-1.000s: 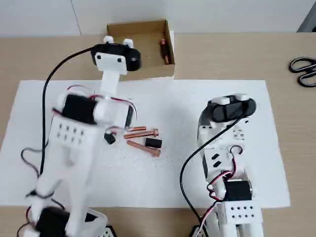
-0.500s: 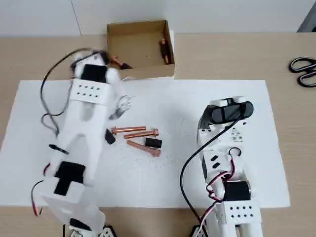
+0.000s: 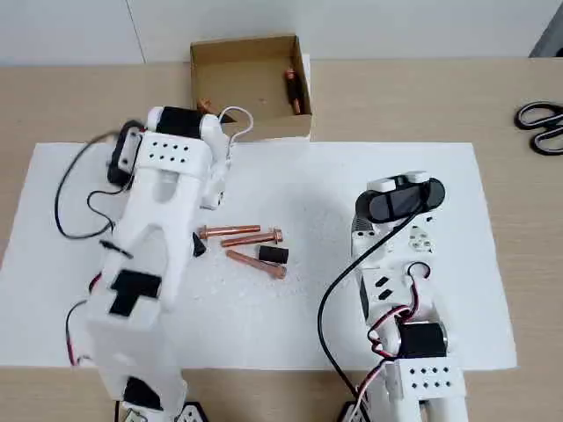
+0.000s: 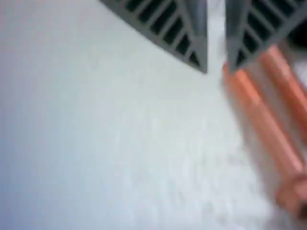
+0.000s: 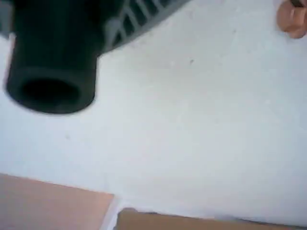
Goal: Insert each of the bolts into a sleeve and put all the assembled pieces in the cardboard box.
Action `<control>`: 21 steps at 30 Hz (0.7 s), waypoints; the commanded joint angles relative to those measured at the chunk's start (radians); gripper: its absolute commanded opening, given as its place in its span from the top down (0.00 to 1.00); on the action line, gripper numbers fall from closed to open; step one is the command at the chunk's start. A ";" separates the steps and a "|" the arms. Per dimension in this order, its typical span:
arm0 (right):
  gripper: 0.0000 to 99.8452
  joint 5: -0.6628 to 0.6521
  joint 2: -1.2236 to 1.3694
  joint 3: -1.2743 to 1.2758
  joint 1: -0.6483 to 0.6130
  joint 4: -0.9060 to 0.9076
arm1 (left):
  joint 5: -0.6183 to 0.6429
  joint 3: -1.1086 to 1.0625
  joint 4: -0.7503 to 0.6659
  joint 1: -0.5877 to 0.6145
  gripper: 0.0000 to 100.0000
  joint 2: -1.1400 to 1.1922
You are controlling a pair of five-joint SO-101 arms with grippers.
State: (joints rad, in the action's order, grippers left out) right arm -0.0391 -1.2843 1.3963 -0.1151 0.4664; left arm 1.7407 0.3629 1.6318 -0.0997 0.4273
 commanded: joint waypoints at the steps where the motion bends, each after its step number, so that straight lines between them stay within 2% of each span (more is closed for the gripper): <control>1: 1.00 -0.008 -0.016 -0.008 0.005 -0.018 | 0.066 0.039 -0.023 0.018 0.97 0.071; 9: 1.00 -0.008 -0.016 -0.006 0.005 -0.018 | 0.043 0.039 -0.025 -0.043 0.96 0.117; 12: 1.00 -0.008 -0.016 -0.006 0.005 -0.018 | 0.043 0.039 -0.021 -0.086 0.90 0.117; 17: 1.00 -0.008 -0.016 -0.006 0.005 -0.018 | 0.046 0.039 0.034 -0.083 0.75 0.117; 21: 1.00 -0.008 -0.016 -0.006 0.005 -0.018 | 0.048 0.039 0.060 -0.041 0.72 0.117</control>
State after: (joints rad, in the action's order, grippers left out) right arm -0.0391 -1.2843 1.3963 -0.1151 0.4664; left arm 1.7806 0.3629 1.6732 -0.1703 0.5531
